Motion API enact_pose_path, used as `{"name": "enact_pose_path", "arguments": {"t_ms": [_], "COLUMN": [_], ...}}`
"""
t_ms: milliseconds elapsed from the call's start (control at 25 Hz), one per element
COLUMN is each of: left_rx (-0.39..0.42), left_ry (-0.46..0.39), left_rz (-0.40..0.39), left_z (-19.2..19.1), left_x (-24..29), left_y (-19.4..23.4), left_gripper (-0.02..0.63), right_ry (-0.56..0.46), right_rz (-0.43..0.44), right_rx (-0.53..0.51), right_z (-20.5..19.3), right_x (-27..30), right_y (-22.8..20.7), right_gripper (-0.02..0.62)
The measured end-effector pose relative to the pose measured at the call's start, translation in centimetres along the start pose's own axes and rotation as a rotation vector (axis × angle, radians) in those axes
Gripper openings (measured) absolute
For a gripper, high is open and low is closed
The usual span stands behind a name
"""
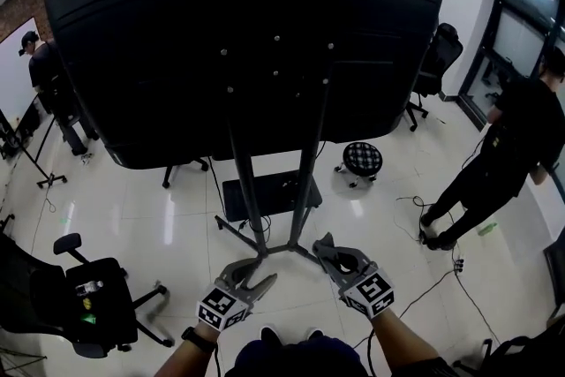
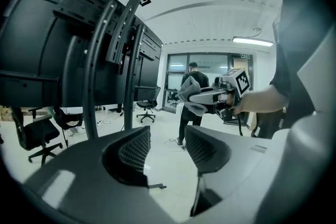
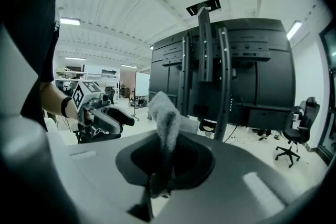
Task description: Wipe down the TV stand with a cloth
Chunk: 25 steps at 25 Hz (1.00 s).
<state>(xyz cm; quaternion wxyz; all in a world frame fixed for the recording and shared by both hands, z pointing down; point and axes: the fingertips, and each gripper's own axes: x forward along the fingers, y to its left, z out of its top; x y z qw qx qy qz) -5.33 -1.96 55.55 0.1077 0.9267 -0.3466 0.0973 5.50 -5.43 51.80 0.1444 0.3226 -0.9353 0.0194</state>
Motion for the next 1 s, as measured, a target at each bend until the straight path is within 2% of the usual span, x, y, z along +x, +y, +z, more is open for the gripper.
{"name": "enact_pose_path", "arguments": {"t_ms": [200, 400, 800, 1000], "left_rx": [-0.011, -0.101, -0.078, -0.065], "left_ry": [0.004, -0.039, -0.111, -0.144], "left_rz": [0.032, 0.084, 0.157, 0.155], "left_z": [0.0, 0.1, 1.4, 1.5], "left_x": [-2.8, -3.5, -3.6, -4.0], "left_y": [-3.5, -7.9, -15.2, -18.1], "left_gripper": [0.278, 0.291, 0.327, 0.327], "right_ry": [-0.028, -0.063, -0.104, -0.125], "right_rz": [0.029, 0.097, 0.168, 0.180], "right_rx": [-0.006, -0.008, -0.008, -0.019], "right_z": [0.0, 0.3, -0.3, -0.5], "right_x": [-4.9, -9.3, -15.7, -17.9], "right_y": [2.4, 4.0, 5.9, 7.0], "right_gripper": [0.021, 0.021, 0.021, 0.021]}}
